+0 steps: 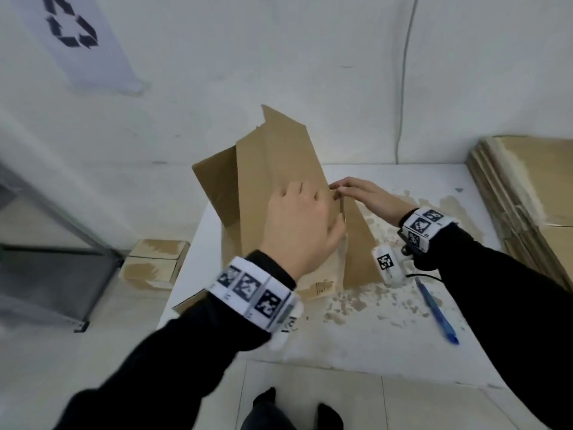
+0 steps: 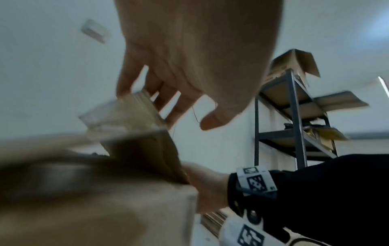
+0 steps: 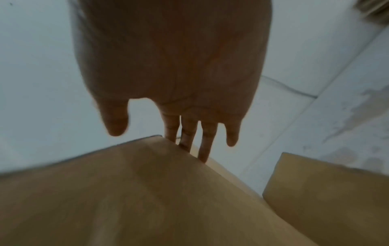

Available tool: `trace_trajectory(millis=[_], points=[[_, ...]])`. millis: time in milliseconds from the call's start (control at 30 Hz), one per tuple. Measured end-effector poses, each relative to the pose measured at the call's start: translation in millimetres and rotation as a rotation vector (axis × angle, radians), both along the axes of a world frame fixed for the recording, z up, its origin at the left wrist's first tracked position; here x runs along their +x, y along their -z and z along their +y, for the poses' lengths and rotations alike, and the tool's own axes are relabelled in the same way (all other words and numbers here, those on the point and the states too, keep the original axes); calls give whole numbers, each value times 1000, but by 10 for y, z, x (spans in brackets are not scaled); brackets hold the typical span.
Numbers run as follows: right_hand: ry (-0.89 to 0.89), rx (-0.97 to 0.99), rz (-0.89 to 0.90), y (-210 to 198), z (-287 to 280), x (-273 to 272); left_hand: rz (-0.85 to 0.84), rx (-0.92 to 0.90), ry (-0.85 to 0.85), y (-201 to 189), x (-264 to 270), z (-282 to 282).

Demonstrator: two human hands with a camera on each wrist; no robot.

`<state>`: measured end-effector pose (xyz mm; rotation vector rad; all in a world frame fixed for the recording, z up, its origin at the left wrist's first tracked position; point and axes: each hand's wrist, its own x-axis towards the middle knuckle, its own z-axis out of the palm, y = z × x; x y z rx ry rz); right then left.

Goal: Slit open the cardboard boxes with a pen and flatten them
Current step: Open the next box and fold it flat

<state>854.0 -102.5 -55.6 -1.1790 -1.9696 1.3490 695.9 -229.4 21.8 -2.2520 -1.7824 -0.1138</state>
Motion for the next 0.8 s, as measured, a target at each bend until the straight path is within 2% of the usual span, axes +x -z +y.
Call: trace_trajectory(millis=[100, 200, 333, 433, 500, 600, 667, 800], points=[[-4, 128, -80, 23, -167, 363, 156, 53, -182, 161, 163, 58], [-12, 193, -139, -39, -565, 736, 153, 0, -251, 283, 144, 152], [-187, 69, -157, -145, -1152, 759, 169, -107, -248, 321, 44, 206], [-337, -113, -214, -199, -1340, 602, 223, -156, -186, 291, -82, 161], [-336, -191, -260, -267, -1193, 566, 225, -160, -129, 279, -262, 111], [-105, -65, -379, -262, -682, 445, 179, -152, -65, 252, -584, 22], [34, 50, -455, -152, -286, 163, 178, -153, -41, 254, -718, -37], [150, 151, -551, 171, 213, -629, 177, -141, -17, 290, -761, -159]])
